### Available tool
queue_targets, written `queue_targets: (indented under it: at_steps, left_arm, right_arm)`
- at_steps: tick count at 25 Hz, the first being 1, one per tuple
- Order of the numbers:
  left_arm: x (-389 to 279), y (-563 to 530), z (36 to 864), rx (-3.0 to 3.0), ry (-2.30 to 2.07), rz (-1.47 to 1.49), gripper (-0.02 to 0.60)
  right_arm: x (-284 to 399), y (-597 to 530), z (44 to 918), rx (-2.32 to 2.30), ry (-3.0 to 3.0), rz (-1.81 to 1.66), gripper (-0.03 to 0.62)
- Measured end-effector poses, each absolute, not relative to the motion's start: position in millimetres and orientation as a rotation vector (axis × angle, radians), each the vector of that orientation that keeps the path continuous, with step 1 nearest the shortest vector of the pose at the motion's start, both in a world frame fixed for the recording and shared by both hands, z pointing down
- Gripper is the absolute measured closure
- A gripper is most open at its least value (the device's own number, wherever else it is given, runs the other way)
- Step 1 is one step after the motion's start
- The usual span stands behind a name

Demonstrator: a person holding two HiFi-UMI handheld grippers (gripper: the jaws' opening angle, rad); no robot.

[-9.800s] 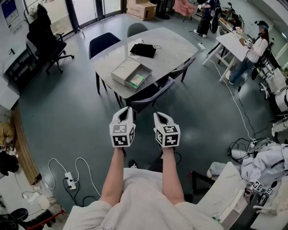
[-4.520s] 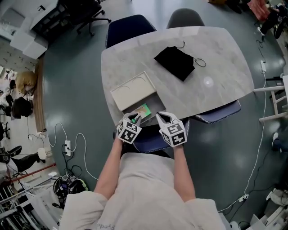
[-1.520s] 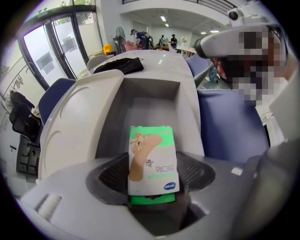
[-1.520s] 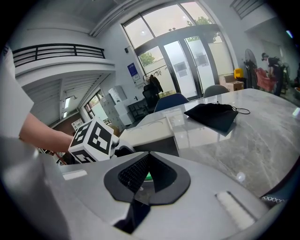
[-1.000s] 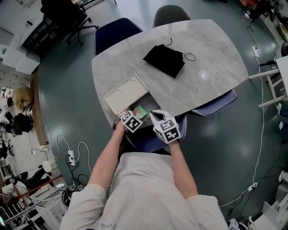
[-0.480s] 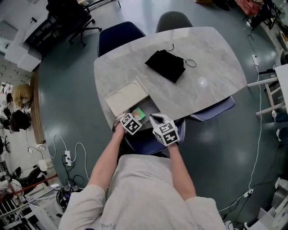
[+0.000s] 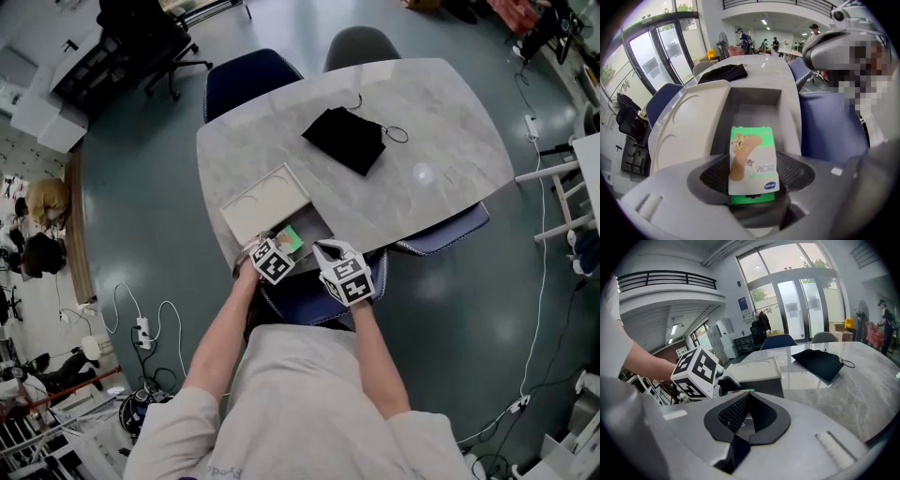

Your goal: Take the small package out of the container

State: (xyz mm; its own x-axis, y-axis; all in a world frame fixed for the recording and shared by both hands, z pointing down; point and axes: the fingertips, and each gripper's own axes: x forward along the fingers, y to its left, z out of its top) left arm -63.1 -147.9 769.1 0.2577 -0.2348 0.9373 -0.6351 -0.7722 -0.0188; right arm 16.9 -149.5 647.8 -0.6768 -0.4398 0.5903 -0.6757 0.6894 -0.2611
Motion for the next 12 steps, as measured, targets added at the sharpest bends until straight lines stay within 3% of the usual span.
queue_targets:
  at_steps: [12]
  left_arm:
    - [-61,-153,756,2.216,-0.802,1.504,0.223]
  right_arm:
    - [16,-147,650,0.862,-2.414,0.654,0.595]
